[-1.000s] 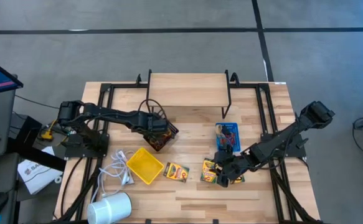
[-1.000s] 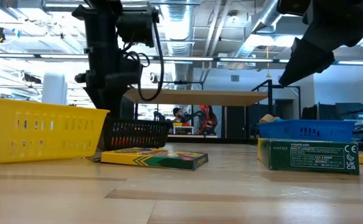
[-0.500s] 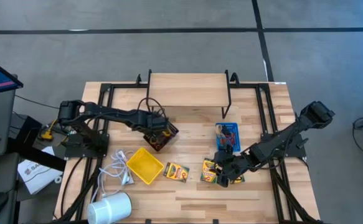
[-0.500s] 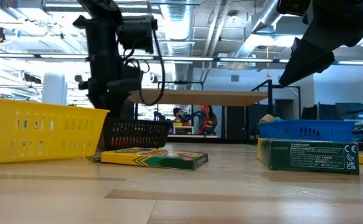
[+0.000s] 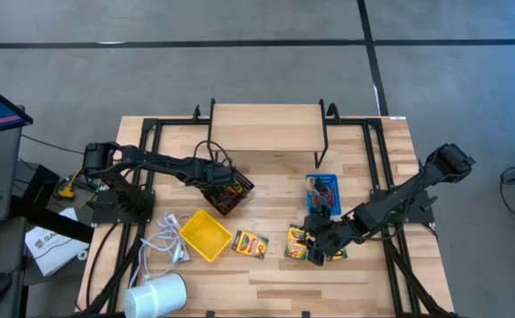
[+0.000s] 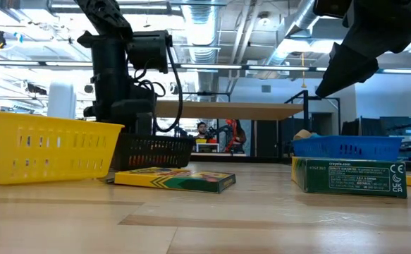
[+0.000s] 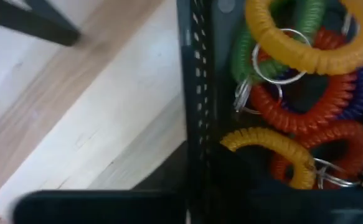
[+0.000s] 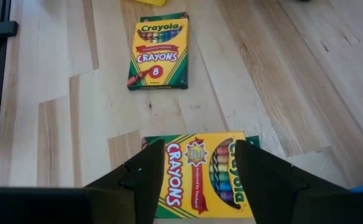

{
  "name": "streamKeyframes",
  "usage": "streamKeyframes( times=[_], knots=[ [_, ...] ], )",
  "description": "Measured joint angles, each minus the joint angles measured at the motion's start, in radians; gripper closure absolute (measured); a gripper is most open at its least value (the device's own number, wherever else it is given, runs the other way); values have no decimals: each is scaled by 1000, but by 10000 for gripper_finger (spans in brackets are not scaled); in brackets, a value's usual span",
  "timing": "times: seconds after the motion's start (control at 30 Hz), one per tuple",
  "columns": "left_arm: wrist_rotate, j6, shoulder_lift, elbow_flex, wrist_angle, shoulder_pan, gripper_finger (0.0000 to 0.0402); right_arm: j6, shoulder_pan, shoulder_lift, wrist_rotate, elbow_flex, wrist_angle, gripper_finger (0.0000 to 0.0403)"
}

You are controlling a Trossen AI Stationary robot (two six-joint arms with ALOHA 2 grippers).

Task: Pick & Place Office Desk Supplies
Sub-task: Put the black bin on the shelf

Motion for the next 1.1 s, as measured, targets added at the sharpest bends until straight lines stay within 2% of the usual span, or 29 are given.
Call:
streamKeyframes(
  times=[0.07,0.37,0.77,0.93,1.1],
  knots=[
    [24,18,0,0,24,0,389,0,0,0,0,0,0,211],
    [129,22,-58,0,195,-5,400,0,0,0,0,0,-7,211],
    [135,-68,-352,8,258,-9,401,1,-1,1,1,-1,-26,211],
    [71,-110,-415,76,167,38,401,0,-3,1,5,0,-31,211],
    [23,-110,-388,211,42,93,401,-12,-10,1,4,0,-27,211]
  ],
)
